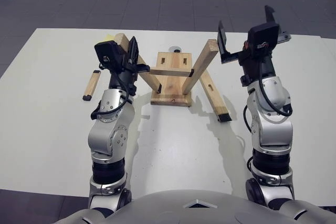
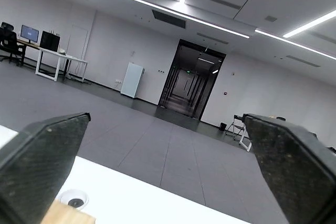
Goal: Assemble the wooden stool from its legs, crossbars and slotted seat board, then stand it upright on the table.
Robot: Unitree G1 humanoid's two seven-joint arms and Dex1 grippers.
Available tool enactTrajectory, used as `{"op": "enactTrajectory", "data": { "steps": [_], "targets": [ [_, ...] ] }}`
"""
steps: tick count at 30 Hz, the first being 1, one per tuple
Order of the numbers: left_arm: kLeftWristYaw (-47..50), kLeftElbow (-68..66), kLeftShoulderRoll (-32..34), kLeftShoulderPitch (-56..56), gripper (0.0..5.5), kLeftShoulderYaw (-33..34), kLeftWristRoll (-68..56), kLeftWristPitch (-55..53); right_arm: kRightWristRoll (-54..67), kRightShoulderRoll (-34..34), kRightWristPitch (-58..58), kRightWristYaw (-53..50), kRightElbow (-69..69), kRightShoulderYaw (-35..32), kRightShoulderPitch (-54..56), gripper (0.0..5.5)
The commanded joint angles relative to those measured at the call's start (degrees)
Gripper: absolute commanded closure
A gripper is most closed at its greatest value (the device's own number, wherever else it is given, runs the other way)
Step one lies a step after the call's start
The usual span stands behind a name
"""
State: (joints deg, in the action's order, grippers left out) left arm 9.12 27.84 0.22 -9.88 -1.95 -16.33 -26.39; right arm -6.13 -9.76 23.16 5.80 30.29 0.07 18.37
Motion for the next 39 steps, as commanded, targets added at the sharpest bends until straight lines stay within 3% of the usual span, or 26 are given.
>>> {"op": "enactTrajectory", "data": {
  "steps": [1,9,21,28,39],
  "targets": [
    [-0.8,-6.1,1.2,4.8,4.49,-1.8,3.6,-2.4,3.2,1.1,2.4,-0.1,3.4,-2.1,3.3,0.10],
    [-3.5,-9.1,2.5,5.5,4.49,-3.8,6.2,-1.8,5.3,2.1,5.6,-0.2,5.6,-1.2,4.7,0.10],
    [-6.5,-13.0,6.1,6.3,4.45,-9.1,11.5,-3.7,2.2,1.4,8.9,1.5,4.4,9.1,5.6,0.10],
    [-6.3,-13.7,6.1,6.5,4.40,-9.4,11.0,-3.6,-4.3,0.7,9.8,2.5,-3.5,18.7,7.1,0.10],
    [-4.7,-13.8,2.4,6.8,4.41,-5.7,7.8,-4.1,-10.9,-0.8,10.7,6.8,-5.6,28.1,6.4,1.79]
  ]
}}
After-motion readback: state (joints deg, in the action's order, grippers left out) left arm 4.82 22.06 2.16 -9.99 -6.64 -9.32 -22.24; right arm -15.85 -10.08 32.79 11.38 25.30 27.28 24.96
